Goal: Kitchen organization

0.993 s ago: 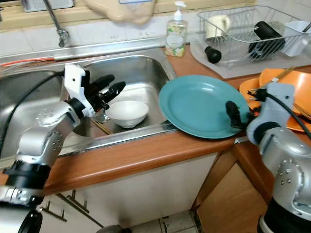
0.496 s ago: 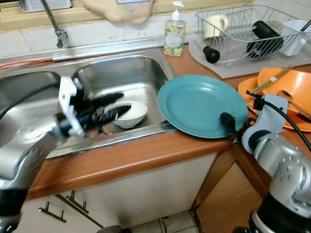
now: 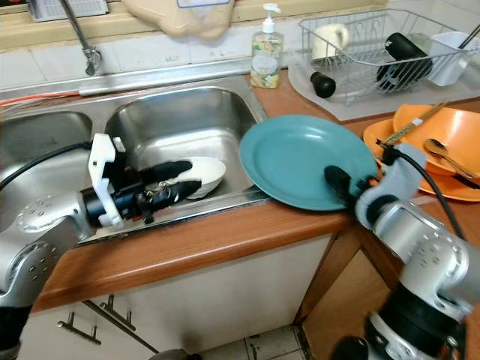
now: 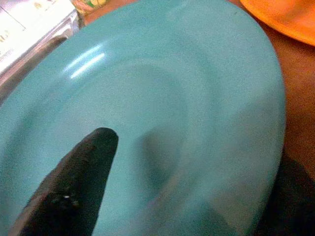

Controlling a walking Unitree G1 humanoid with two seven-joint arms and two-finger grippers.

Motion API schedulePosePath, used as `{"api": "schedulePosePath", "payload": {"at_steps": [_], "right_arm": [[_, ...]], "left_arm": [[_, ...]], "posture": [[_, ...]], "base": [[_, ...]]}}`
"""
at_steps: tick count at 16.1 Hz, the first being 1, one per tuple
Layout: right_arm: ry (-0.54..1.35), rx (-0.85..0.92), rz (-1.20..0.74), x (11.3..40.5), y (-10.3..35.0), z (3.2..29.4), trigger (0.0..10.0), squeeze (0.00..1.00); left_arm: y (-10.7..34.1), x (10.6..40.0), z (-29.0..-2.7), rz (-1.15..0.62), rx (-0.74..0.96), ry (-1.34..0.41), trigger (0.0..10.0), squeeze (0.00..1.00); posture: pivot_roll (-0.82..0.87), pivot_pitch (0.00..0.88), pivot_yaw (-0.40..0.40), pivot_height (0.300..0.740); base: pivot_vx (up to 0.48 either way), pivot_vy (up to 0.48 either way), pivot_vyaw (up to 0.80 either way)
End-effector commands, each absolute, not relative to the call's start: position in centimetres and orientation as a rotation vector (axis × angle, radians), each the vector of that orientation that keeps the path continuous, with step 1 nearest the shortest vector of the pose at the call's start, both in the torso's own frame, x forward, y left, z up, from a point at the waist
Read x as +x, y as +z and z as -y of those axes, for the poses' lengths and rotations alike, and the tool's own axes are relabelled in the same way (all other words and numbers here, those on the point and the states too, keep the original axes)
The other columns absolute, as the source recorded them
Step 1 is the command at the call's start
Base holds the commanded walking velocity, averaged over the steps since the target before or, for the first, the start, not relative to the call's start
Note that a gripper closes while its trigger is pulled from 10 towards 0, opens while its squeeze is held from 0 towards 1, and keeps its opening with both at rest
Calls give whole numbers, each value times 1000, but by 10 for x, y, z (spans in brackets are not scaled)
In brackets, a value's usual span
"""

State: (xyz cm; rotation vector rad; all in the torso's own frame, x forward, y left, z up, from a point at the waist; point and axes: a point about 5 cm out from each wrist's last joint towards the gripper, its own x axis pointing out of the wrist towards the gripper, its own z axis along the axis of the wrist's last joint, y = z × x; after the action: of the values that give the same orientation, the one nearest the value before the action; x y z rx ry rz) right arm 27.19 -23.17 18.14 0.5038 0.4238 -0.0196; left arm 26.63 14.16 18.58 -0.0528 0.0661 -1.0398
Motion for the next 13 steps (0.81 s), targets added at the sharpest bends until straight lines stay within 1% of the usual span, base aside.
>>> {"api": "schedulePosePath", "payload": {"at_steps": [1, 2, 3, 4, 5, 6, 13], "right_arm": [[19, 545, -405, 276, 183, 228, 2235, 0], [29, 573, -404, 278, 182, 226, 1294, 0], [32, 580, -404, 279, 182, 225, 1294, 0], [36, 605, -401, 281, 181, 223, 275, 0], [37, 612, -399, 282, 180, 223, 275, 0], [33, 625, -398, 283, 180, 223, 0, 0], [10, 657, -398, 285, 178, 227, 0, 0]], "left_arm": [[188, 264, -143, -68, -38, -1044, 10000, 0], [189, 264, -143, -66, -45, -1040, 10000, 0], [189, 264, -143, -66, -48, -1039, 10000, 0], [190, 264, -144, -65, -56, -1034, 10000, 0], [190, 264, -144, -65, -58, -1033, 10000, 0], [190, 265, -144, -66, -59, -1032, 10000, 0], [190, 265, -143, -66, -69, -1028, 10000, 0]], "posture": [[-75, 0, 61, 740], [-75, 0, 61, 740], [-75, 0, 61, 740], [-73, 0, 62, 740], [-73, 0, 62, 740], [-72, 0, 61, 740], [-75, 0, 64, 740]], "base": [[0, 0, 0], [0, 0, 0], [0, 0, 0], [0, 0, 0], [0, 0, 0], [0, 0, 0], [0, 0, 0]]}}
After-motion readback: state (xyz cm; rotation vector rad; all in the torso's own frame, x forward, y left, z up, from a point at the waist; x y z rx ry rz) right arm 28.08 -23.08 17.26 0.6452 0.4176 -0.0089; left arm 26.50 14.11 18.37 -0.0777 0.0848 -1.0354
